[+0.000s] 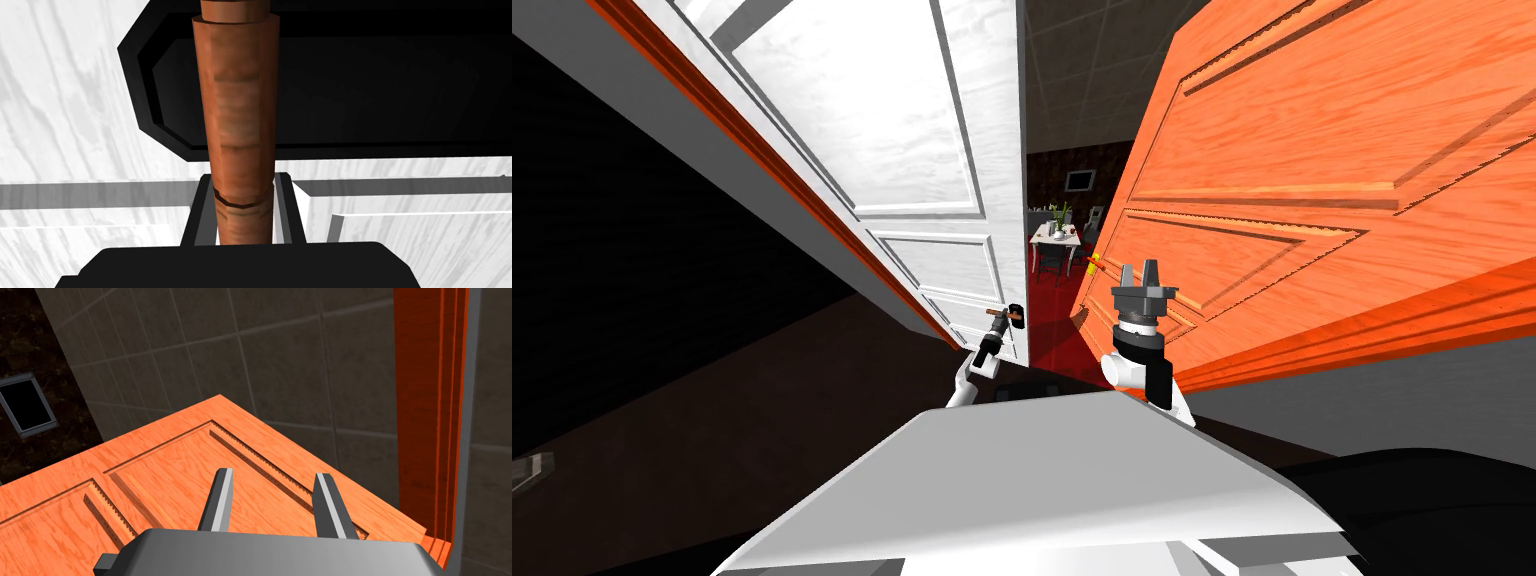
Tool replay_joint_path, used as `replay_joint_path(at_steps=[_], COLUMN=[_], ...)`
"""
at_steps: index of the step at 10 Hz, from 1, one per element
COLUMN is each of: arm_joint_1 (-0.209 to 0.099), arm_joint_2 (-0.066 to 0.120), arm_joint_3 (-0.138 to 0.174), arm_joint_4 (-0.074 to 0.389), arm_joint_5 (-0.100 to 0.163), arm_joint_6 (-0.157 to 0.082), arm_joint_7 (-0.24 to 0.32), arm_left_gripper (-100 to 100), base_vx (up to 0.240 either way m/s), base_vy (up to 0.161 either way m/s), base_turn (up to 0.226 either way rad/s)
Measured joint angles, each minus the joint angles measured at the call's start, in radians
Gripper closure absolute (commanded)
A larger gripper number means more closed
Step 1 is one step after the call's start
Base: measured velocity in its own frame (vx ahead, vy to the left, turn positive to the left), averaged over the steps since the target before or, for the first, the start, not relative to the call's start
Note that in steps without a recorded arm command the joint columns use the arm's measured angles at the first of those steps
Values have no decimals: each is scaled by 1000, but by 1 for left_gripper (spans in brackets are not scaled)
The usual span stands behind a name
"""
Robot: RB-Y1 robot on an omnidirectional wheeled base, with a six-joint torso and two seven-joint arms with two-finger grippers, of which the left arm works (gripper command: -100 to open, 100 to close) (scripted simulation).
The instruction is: Push the door open
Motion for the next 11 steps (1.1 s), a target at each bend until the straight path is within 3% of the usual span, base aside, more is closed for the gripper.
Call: replay_joint_path(at_steps=[5,7,11], arm_joint_1=[7,-1,-15], arm_joint_2=[0,0,-4], arm_joint_3=[21,38,82], arm_joint_4=[20,9,29], arm_joint_5=[2,5,9], arm_joint_6=[3,19,12], arm_joint_7=[-7,-8,-20], arm_left_gripper=[100,100,100], base_vx=[138,144,136], base_vy=[-84,-102,-116], base_turn=[41,48,61])
